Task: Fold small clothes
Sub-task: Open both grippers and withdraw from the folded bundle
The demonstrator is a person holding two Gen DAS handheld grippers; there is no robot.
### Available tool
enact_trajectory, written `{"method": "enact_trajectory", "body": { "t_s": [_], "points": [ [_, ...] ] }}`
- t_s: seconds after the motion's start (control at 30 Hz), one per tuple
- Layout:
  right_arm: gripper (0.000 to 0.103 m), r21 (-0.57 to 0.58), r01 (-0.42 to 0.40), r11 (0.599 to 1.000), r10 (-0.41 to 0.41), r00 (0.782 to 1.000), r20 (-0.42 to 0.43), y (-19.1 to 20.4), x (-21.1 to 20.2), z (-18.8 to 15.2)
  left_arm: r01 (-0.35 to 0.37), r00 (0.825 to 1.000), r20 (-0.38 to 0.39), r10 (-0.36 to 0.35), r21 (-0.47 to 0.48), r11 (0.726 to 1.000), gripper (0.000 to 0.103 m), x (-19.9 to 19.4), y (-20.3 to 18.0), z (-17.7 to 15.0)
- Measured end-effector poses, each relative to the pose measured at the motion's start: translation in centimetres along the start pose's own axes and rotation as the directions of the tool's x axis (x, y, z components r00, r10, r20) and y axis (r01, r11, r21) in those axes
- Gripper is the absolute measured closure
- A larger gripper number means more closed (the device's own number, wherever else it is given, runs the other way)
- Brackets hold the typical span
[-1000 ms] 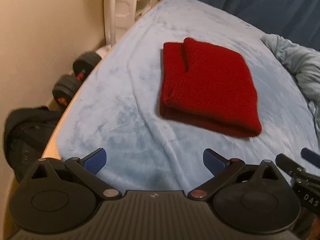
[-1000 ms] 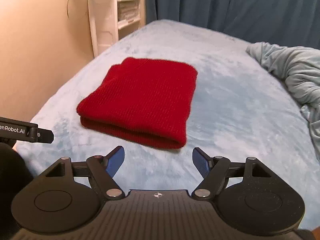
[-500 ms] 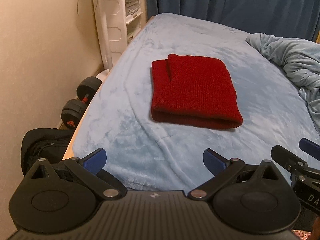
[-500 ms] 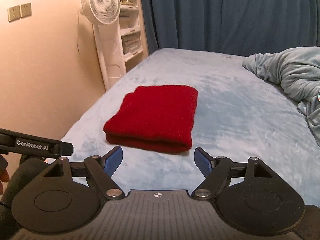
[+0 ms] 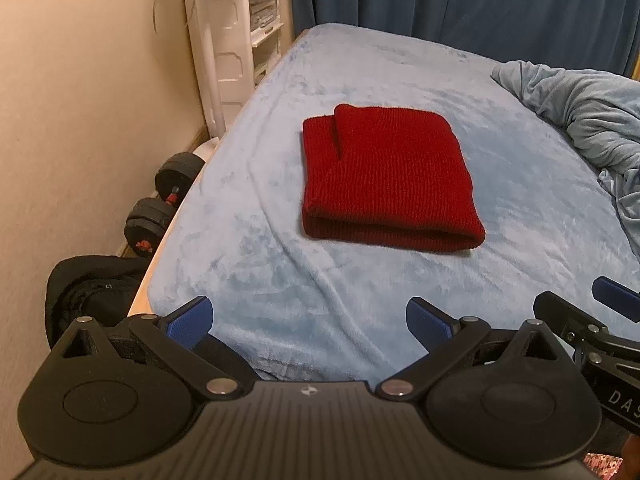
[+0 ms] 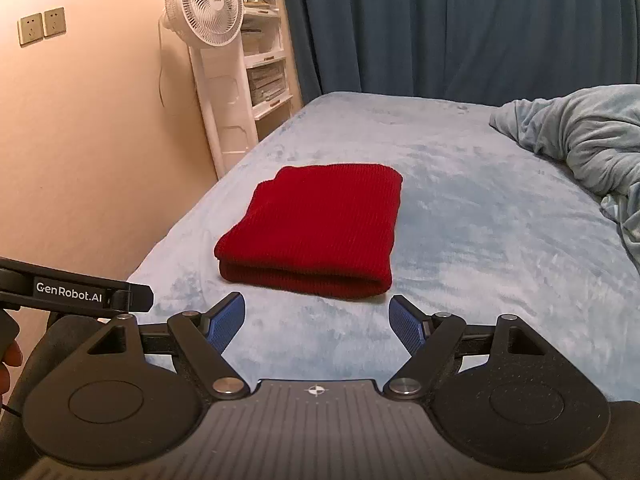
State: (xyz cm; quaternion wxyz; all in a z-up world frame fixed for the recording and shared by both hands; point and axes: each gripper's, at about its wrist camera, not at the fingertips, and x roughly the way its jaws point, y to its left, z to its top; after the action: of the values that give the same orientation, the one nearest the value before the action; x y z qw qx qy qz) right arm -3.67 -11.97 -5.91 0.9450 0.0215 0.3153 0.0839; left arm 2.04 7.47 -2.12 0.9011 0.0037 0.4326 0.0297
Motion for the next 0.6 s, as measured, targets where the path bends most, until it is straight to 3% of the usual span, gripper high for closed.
{"method": "enact_trajectory", "body": {
  "t_s": [0.6],
  "points": [
    [0.023, 0.032, 0.002, 0.999, 0.0, 0.997, -0.079, -1.2, 3.4, -0.1, -0.004, 0.998, -0.066, 0.001, -0.038, 0.999, 0.0, 3.4, 0.8, 0.9]
  ]
}}
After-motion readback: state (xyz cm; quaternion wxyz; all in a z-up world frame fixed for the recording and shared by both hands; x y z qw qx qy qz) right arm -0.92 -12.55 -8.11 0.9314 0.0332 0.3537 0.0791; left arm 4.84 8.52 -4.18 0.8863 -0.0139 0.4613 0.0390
